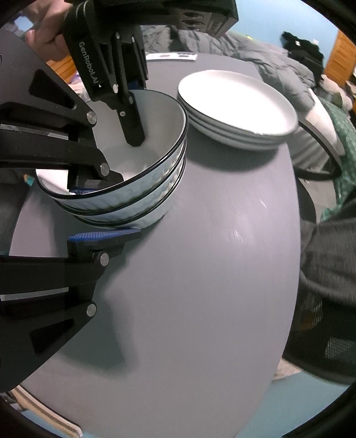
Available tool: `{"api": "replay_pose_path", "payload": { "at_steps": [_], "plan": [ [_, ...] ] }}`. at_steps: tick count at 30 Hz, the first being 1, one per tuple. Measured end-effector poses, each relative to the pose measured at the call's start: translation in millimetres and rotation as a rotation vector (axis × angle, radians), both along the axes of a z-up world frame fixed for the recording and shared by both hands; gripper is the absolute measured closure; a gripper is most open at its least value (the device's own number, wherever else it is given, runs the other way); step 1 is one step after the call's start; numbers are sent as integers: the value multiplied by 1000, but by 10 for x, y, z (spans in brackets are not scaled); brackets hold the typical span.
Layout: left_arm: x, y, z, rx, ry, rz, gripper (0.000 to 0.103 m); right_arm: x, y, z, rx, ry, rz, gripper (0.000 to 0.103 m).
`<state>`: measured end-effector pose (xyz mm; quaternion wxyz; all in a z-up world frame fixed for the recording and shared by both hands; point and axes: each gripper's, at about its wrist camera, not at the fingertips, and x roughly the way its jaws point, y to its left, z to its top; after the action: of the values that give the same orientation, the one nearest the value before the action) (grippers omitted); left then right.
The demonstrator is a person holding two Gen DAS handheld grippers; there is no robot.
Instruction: Organize plates and bowls
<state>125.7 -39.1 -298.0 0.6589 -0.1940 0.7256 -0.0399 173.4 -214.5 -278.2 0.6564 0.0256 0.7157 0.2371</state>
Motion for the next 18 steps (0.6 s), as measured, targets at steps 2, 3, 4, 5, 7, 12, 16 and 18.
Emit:
{"api": "replay_pose_path", "payload": {
  "at_steps": [2, 3, 4, 5, 7, 12, 16, 18],
  "plan": [
    [-106, 143, -2, 1, 3, 36, 84, -42, 109, -7, 2, 2, 19, 82],
    [-135, 177, -5, 2, 3, 48, 84, -62, 159, -10, 2, 3, 28, 82],
    [-186, 248, -7, 2, 2, 65, 83, -88, 240, -11, 2, 4, 40, 82],
    [-230, 303, -9, 4, 3, 78, 83, -105, 298, -12, 2, 3, 48, 82],
    [-323, 434, -10, 7, 3, 107, 84, -150, 423, -22, 5, 3, 66, 82],
    [-514, 694, -25, 5, 5, 166, 83, -232, 652, -40, 10, 2, 96, 82],
    [-604, 810, -31, -3, -2, 196, 83, -303, 771, -28, 4, -12, 115, 82],
    [-623, 839, -18, -13, -5, 203, 83, -321, 782, -17, -3, -21, 118, 82]
  ]
}}
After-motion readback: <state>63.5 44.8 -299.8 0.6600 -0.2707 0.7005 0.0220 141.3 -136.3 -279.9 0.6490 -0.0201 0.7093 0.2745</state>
